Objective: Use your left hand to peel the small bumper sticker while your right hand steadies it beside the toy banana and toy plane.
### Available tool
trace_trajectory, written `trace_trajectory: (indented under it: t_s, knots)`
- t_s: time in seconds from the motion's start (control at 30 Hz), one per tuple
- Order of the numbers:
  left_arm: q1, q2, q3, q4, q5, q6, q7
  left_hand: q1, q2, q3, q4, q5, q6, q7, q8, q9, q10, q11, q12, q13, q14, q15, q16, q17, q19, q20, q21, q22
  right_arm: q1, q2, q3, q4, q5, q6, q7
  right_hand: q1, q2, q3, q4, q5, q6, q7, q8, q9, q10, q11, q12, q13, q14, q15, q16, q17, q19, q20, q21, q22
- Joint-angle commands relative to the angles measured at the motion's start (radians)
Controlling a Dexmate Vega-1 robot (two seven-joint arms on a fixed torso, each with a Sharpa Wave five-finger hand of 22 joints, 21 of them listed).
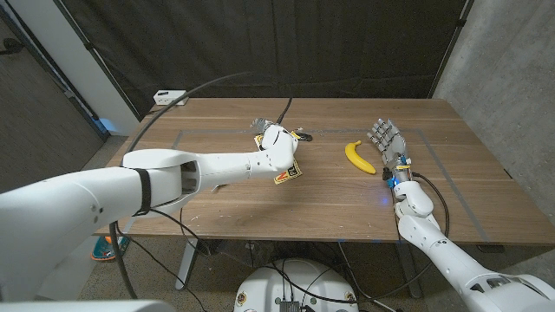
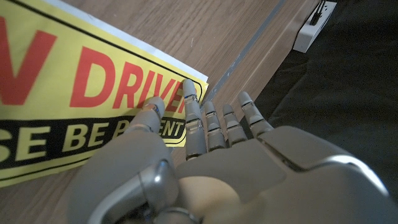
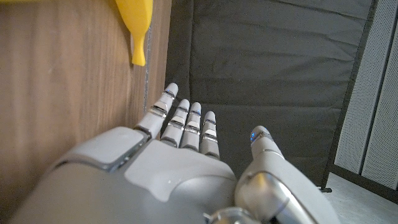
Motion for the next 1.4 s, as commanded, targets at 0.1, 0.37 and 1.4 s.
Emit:
trace_trajectory:
  t_s: [0.1,0.37,1.4]
  knots:
    - [0.033,-0.009,0.014,0.062,0.023,0.027,-0.006,-0.126,-0.081,-0.09,0.058,0.004,-0.228,0.007,-0.107,0.001,-0.081,0.058,-0.042,0.008,-0.054,0.048,-0.026,0.014,-0.035,0.03,-0.016,0.01,0.001,-0.013,-0.005,-0.039,-0.039,-0.011,-0.069,-0.011,0.001,0.002,0.004,0.007,0.012,-0.002,0.006,0.002,0.01,-0.003,0.004,0.001,0.013,0.003,0.008,0.002,0.014,0.003,0.006,0.003]
    - [0.02,-0.022,0.031,0.1,0.031,0.004,-0.037,-0.168,-0.086,-0.113,0.07,0.012,-0.32,0.037,-0.104,0.006,-0.13,0.105,-0.064,0.013,-0.096,0.099,-0.034,0.015,-0.063,0.057,-0.03,0.012,0.018,-0.002,-0.015,-0.025,-0.051,0.002,-0.069,-0.012,0.0,0.003,0.003,0.008,0.014,-0.002,0.006,0.002,0.012,-0.005,0.004,0.001,0.015,0.004,0.007,0.001,0.014,0.002,0.005,0.003]
    - [0.302,0.075,-0.284,0.0,-0.113,0.048,0.813,0.364,0.007,0.098,-0.017,0.026,0.462,-0.089,0.07,0.025,0.28,-0.163,0.029,-0.018,0.213,-0.136,0.011,-0.003,0.167,-0.043,0.108,0.017,-0.082,-0.06,-0.005,-0.252,-0.15,-0.031,-0.243,-0.023,-0.005,0.002,0.005,0.009,0.024,-0.004,0.006,0.002,0.024,-0.004,0.005,0.001,0.033,0.006,0.008,0.001,0.025,0.003,0.006,0.003]
